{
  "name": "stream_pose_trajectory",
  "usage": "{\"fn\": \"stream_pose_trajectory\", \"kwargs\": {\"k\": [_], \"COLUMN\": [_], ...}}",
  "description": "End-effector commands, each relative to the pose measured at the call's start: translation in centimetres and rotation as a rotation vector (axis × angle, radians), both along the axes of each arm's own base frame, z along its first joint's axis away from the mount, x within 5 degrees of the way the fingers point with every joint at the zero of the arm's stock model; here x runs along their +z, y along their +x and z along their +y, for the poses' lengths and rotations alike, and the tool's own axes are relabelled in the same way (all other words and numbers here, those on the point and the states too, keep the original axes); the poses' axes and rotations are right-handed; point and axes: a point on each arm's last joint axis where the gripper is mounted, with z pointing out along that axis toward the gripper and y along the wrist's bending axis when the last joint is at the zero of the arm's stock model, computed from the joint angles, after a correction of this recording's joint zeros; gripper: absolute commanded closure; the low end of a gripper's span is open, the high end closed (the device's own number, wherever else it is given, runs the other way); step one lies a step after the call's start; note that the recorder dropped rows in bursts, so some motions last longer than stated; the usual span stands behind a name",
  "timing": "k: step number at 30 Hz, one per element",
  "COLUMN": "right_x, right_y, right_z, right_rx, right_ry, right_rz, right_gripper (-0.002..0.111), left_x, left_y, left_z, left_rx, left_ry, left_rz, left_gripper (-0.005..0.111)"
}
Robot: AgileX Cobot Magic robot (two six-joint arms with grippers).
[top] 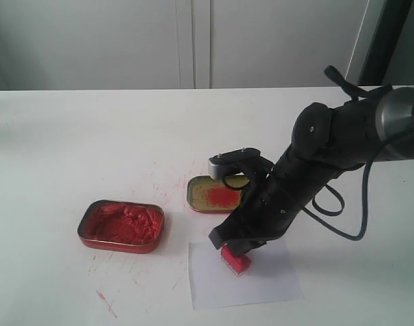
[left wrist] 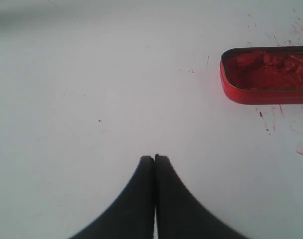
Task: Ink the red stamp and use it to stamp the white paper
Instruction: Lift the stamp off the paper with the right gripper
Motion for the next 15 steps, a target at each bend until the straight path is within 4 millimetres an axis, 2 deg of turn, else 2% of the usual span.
{"fn": "stream_pose_trajectory", "kwargs": {"k": [1,8,15], "right_x": [1.8,3.4,3.7], "right_y": [0.2,0.1,0.0], "right_z": [0.1,0.2,0.2], "right_rx": [-0.008,-0.016,-0.021], "right_ry": [0.042,0.069,0.074], "right_rz": [-0.030,-0.038,-0.026], "right_gripper": [0.108,0.108,0.108], "left_x": [-0.1,-0.1,-0.1], "left_y": [0.0,0.0,0.0], "left_z": [0.0,0.0,0.0], "left_rx": [0.002,0.002,0.002], "left_ry": [-0.002,-0.002,-0.002], "left_rz": [-0.001,-0.001,-0.001], "left_gripper": [0.107,0.107,0.107]}}
